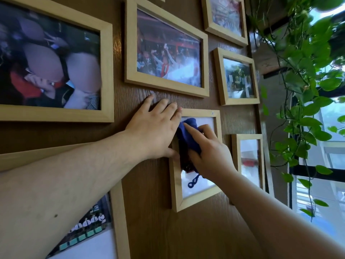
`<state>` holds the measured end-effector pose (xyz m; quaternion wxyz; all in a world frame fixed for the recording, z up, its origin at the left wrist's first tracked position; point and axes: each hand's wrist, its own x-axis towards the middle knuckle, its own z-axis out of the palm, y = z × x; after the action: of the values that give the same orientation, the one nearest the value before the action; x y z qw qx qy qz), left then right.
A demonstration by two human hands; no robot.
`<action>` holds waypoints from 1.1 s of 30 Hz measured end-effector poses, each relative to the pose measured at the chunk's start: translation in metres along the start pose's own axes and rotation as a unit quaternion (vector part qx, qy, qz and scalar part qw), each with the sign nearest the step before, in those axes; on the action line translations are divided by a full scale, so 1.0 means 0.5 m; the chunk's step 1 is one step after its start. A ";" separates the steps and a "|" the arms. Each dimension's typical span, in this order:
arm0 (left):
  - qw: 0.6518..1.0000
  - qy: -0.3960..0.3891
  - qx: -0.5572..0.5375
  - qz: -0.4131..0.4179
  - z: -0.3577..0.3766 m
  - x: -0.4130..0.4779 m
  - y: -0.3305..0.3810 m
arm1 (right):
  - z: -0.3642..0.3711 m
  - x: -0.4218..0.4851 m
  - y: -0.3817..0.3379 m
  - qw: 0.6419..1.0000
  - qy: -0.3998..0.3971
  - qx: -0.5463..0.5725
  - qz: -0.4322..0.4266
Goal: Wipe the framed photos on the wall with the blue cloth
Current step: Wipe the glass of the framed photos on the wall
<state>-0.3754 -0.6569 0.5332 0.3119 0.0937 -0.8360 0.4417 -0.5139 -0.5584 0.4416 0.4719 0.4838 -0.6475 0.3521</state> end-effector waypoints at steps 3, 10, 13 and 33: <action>1.000 -0.007 0.004 -0.005 0.000 0.000 0.002 | -0.001 -0.025 0.042 0.998 0.004 -0.062 0.029; 1.000 -0.020 0.002 -0.008 -0.005 -0.001 0.003 | 0.013 -0.066 0.075 0.984 -0.008 -0.021 0.174; 1.000 -0.019 0.005 -0.012 -0.007 -0.001 0.008 | 0.016 -0.083 0.016 0.996 -0.027 0.030 0.076; 0.999 -0.040 0.014 -0.026 -0.011 -0.005 0.013 | 0.018 -0.192 0.026 0.995 -0.095 -0.019 0.023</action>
<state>-0.3739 -0.6488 0.5295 0.2882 0.1375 -0.8388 0.4410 -0.5205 -0.5349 0.3475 0.4091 0.4912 -0.7071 0.3023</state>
